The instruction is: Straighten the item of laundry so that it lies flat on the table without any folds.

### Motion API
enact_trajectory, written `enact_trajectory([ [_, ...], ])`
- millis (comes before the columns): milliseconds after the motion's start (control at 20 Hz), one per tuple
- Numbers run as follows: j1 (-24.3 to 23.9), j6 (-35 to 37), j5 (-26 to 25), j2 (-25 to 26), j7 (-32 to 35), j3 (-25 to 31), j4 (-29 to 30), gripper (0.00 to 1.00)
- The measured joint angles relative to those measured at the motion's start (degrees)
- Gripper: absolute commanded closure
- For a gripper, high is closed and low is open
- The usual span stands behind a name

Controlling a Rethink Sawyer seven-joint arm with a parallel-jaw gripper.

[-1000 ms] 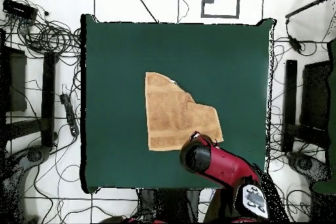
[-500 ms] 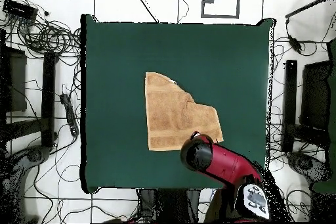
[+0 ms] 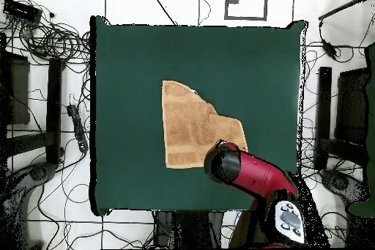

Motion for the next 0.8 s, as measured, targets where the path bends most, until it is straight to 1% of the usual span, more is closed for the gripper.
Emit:
enact_trajectory([
  [800,-0.01,0.27,-0.02,0.75,0.0,0.17,-7.03,0.0],
])
